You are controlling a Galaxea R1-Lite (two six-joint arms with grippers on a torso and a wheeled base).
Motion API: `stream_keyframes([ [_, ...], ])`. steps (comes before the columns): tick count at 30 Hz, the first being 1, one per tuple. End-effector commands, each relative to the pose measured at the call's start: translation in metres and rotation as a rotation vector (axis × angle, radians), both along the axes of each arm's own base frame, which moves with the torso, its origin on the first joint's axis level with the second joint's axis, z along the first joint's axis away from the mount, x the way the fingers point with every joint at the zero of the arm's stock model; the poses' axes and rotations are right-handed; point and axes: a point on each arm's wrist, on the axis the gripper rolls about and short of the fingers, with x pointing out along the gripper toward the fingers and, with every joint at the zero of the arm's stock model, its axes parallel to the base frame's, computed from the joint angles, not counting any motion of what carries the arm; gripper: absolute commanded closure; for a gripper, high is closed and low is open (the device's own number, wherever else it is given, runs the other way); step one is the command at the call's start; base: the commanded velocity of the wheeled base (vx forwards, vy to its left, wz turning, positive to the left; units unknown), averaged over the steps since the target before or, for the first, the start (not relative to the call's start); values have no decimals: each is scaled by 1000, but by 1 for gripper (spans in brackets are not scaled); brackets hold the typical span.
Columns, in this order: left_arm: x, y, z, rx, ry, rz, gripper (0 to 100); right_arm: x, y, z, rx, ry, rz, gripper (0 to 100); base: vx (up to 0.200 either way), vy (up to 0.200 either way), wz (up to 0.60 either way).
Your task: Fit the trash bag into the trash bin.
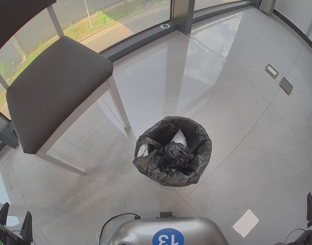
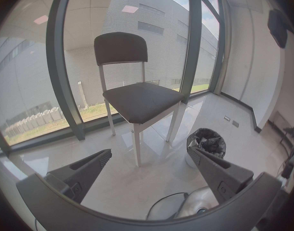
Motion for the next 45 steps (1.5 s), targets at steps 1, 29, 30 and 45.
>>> stream_keyframes([
  [1, 1, 0, -8, 99, 8, -16, 0, 0, 0, -5, 0, 3, 10, 0, 0, 0, 0],
  [29, 2, -1, -8, 90, -16, -32, 0, 0, -1, -4, -98, 11, -40, 0, 0, 0, 0],
  [30, 2, -1, -8, 90, -16, -32, 0, 0, -1, -3, -113, 3, -72, 0, 0, 0, 0],
  [45, 2, -1, -8, 87, -16, -32, 0, 0, 0, -7, -67, 29, -6, 0, 0, 0, 0],
])
